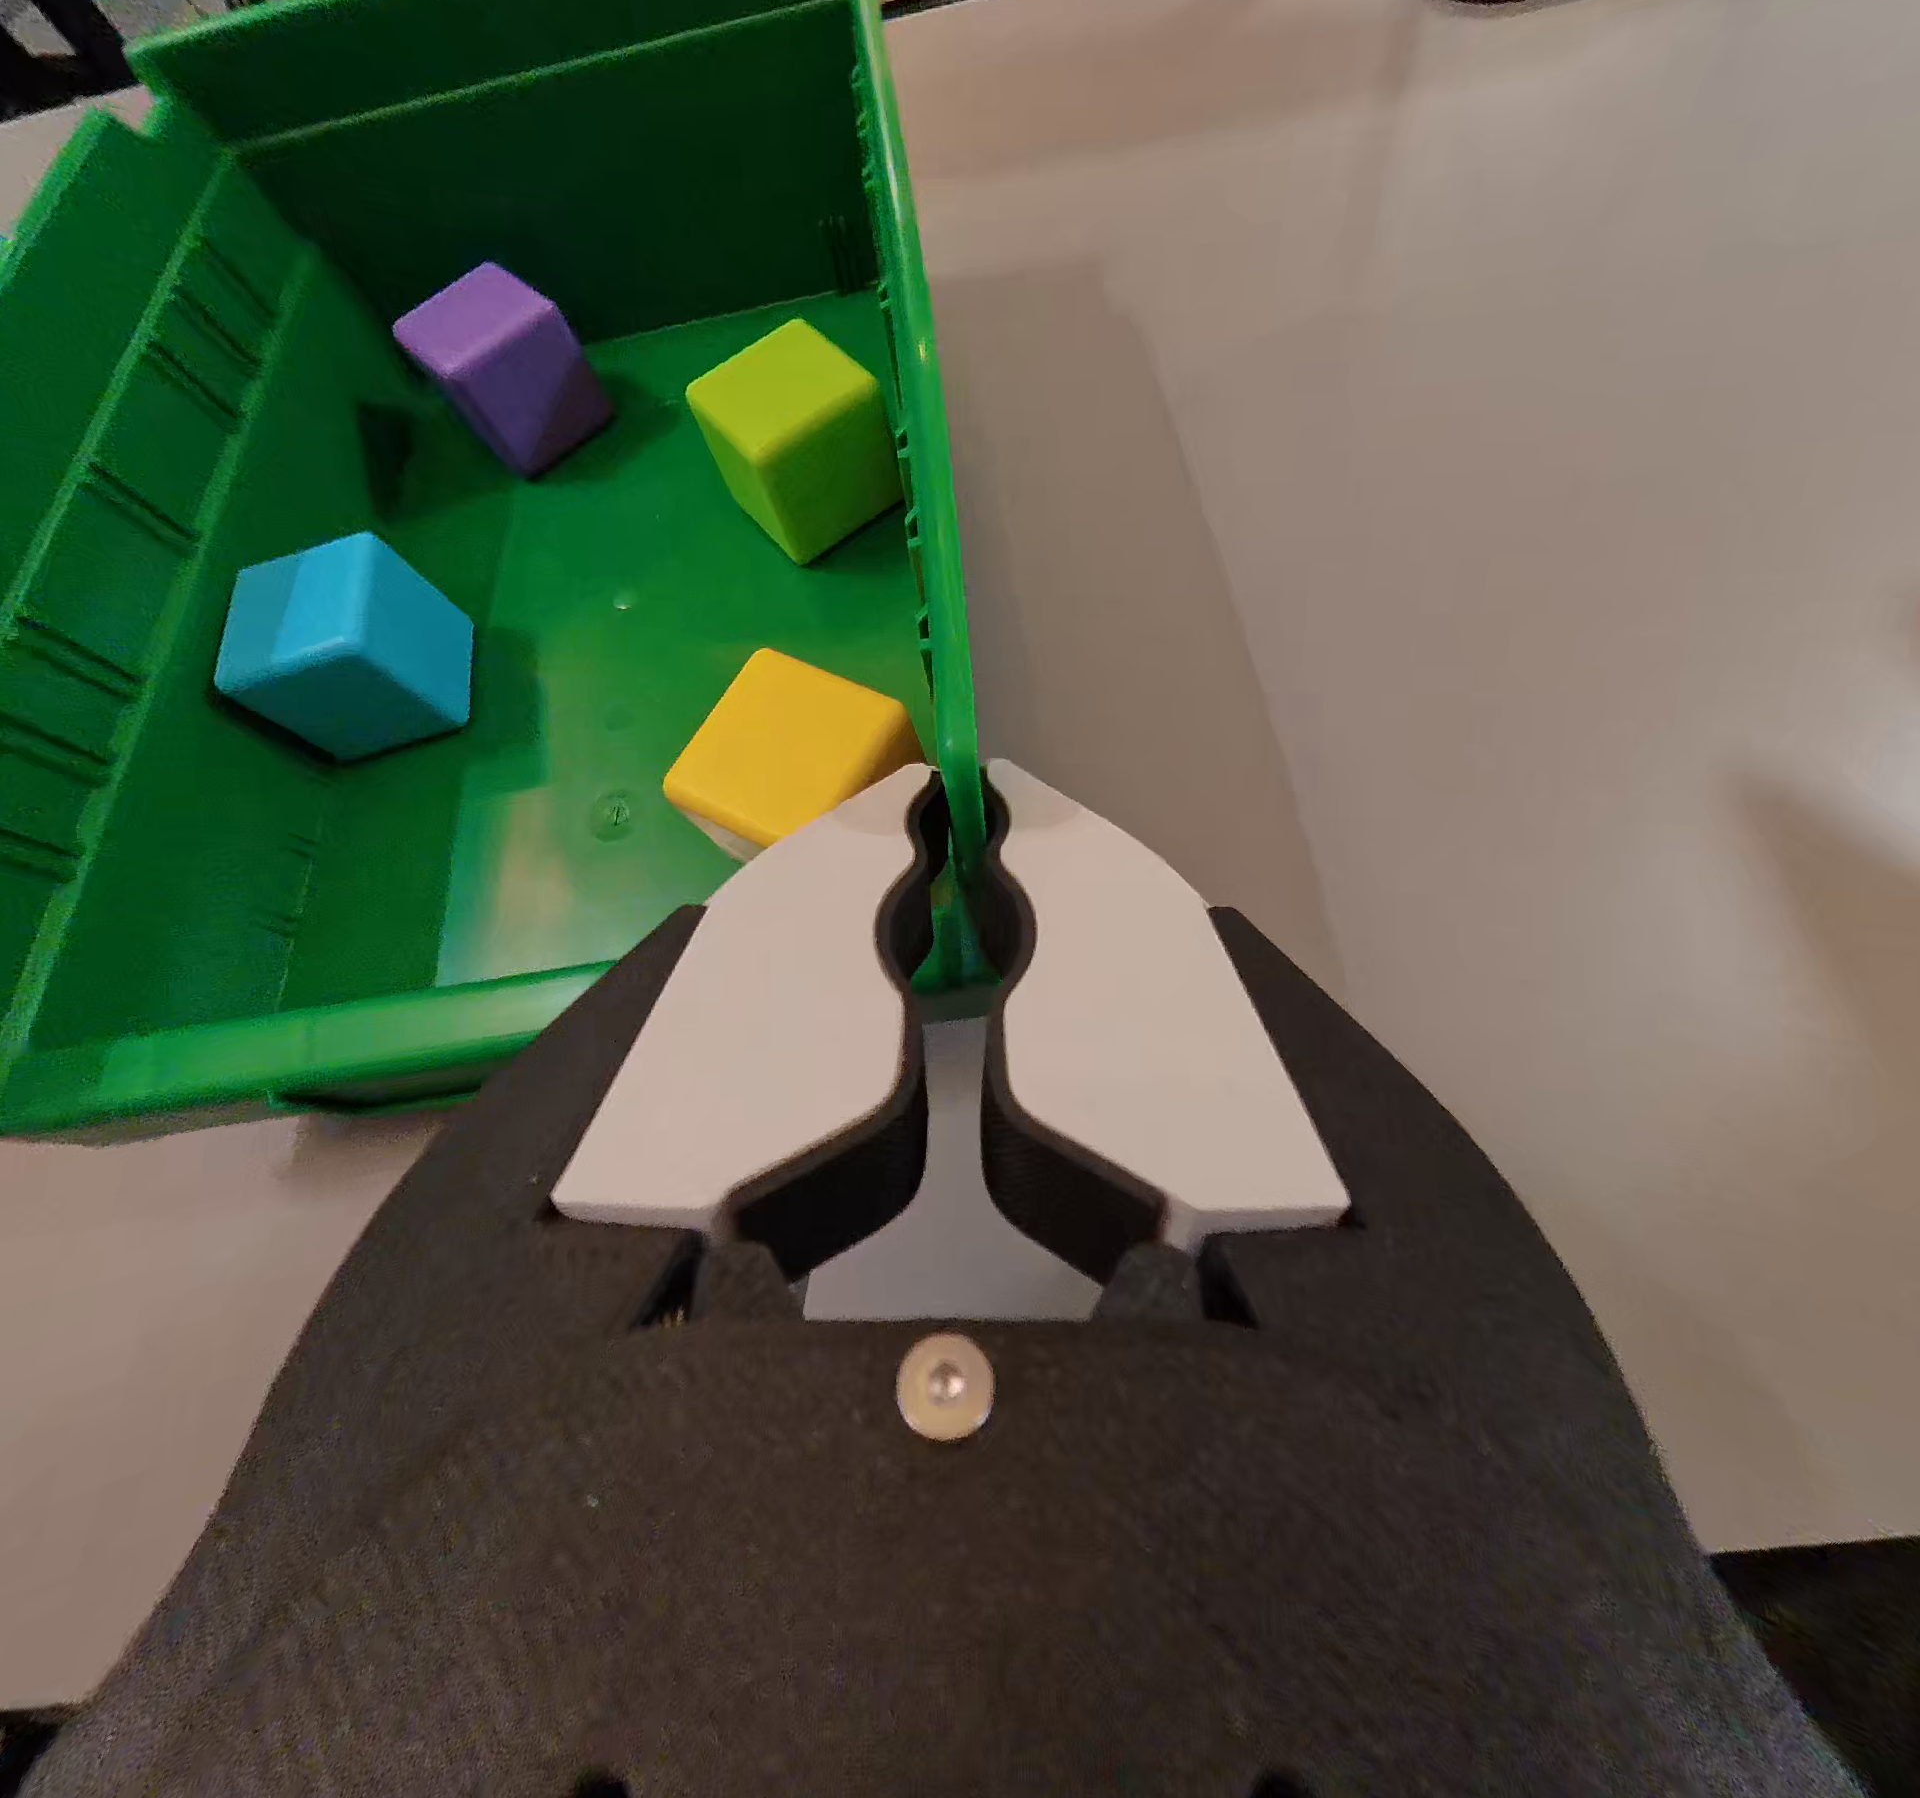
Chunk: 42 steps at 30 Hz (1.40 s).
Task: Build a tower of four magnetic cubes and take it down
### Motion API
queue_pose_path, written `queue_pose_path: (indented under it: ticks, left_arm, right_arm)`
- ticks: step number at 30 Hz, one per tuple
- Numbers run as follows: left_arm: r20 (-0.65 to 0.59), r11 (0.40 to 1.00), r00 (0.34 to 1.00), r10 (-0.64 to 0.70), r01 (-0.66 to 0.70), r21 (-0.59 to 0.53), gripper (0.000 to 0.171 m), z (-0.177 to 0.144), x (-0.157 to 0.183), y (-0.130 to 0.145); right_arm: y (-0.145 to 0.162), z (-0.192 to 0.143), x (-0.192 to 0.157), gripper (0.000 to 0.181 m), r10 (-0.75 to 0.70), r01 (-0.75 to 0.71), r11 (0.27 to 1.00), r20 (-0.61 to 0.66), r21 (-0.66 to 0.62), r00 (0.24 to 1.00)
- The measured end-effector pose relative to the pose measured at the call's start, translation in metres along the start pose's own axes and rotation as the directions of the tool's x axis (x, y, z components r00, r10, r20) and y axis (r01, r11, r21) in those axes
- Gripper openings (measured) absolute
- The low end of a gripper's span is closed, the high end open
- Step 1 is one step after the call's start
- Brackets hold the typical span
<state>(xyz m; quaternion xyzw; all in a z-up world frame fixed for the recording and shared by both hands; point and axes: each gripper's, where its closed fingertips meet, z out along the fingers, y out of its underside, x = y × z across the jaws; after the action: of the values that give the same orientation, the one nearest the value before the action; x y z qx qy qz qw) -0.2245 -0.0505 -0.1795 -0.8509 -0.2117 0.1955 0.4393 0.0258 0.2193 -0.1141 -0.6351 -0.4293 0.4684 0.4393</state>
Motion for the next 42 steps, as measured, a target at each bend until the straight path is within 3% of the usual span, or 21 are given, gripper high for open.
queue_pose_path:
  ticks: [3,6,8,12,16,20,24,26,29,31,33,36,42]
  left_arm:
    - [-0.008,1.000,1.000,0.024,-0.024,0.003,0.006,0.001,0.003,-0.001]
    - [-0.044,0.999,0.998,-0.035,0.035,0.005,0.006,0.001,0.005,-0.002]
    - [-0.047,0.995,0.994,-0.095,0.094,-0.018,0.030,-0.002,0.002,0.000]
    - [-0.102,0.984,0.979,-0.175,0.178,0.015,0.045,-0.035,-0.015,-0.009]
    - [-0.139,0.963,0.958,-0.253,0.263,0.062,0.054,-0.065,-0.053,-0.020]
    - [-0.098,0.994,0.989,-0.111,0.111,-0.004,0.056,-0.059,-0.079,-0.029]
    - [-0.243,0.985,0.970,-0.013,-0.030,-0.170,0.063,-0.020,-0.059,-0.034]
    - [-0.259,0.962,0.962,0.089,-0.150,-0.227,0.058,0.001,-0.054,-0.028]
    - [-0.208,0.948,0.956,0.206,-0.248,-0.200,0.048,0.018,-0.061,-0.025]
    - [-0.247,0.947,0.950,0.193,-0.246,-0.205,0.047,0.008,-0.065,-0.026]
    - [-0.321,0.968,0.933,0.161,-0.212,-0.132,0.047,-0.007,-0.058,-0.038]
    - [-0.342,0.963,0.918,0.202,-0.249,-0.101,0.052,-0.009,-0.051,-0.040]
    - [-0.431,0.898,0.886,0.169,-0.319,-0.302,0.058,0.020,-0.035,0.011]
  right_arm:
    - [0.001,-0.002,0.002,0.050,0.024,-0.024,1.000,0.000,-0.001,1.000]
    - [0.001,-0.004,0.004,0.050,0.020,-0.020,1.000,-0.008,-0.002,1.000]
    - [0.001,-0.006,0.005,0.050,0.011,-0.011,1.000,-0.015,-0.003,1.000]
    - [0.005,-0.006,0.010,0.050,0.014,-0.015,1.000,-0.024,-0.020,1.000]
    - [0.007,-0.005,0.011,0.050,0.066,-0.066,0.998,-0.009,-0.021,0.998]
    - [0.013,-0.002,0.008,0.050,0.077,-0.077,0.996,-0.002,-0.042,0.997]
    - [0.019,0.000,0.008,0.049,0.042,-0.044,0.997,-0.027,-0.068,0.999]
    - [0.023,0.002,0.007,0.049,0.022,-0.025,0.996,-0.034,-0.087,0.999]
    - [0.030,0.003,0.005,0.049,0.006,-0.010,0.992,-0.030,-0.126,1.000]
    - [0.032,-0.002,0.000,0.049,0.007,-0.009,0.991,-0.014,-0.135,1.000]
    - [0.032,-0.009,-0.003,0.049,0.010,-0.011,0.991,-0.005,-0.132,1.000]
    - [0.034,-0.017,-0.003,0.049,0.022,-0.023,0.991,-0.010,-0.128,1.000]
    - [0.030,-0.031,0.001,0.049,0.049,-0.052,0.994,-0.029,-0.100,0.998]
